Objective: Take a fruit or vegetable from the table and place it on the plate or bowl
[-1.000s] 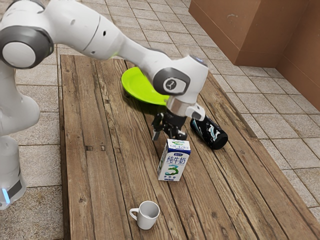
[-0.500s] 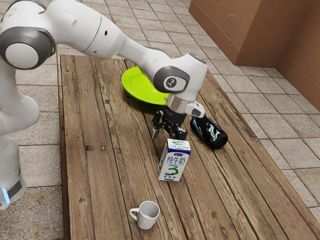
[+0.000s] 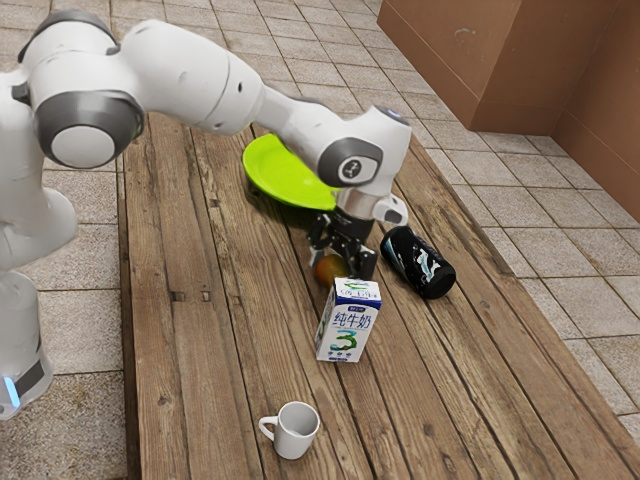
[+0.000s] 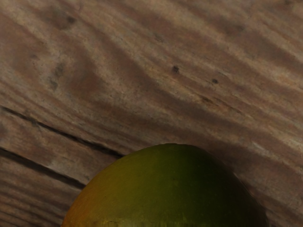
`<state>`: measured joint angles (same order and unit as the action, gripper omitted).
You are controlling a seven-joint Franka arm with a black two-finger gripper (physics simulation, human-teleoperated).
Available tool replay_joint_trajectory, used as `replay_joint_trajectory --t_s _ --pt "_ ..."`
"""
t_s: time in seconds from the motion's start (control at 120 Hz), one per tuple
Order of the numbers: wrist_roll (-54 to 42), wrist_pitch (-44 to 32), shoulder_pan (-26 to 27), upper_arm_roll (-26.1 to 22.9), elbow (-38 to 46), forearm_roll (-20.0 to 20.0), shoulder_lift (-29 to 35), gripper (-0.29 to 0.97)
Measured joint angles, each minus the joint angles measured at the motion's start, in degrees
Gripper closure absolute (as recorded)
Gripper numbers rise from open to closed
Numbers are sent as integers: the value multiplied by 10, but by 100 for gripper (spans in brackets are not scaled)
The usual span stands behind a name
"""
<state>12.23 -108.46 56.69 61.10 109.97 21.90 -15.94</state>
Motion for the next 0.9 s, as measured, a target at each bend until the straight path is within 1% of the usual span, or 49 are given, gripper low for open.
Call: replay_joint_trajectory --t_s 0.067,0.208,0.292,0.425,0.508,0.675,0.758,0.9 --pt "-10 -1 -1 0 -1 11 -2 9" --pt "-27 4 1 2 -9 20 -1 38" --pt "-34 20 5 13 -33 19 10 44" --pt "-42 57 8 76 -67 4 64 49" --pt "-45 82 7 111 -88 -6 72 50" --pt "-53 119 5 171 -93 -27 73 53" --pt "-55 132 4 183 -93 -47 73 54" --pt "-57 143 4 188 -94 -76 72 56"
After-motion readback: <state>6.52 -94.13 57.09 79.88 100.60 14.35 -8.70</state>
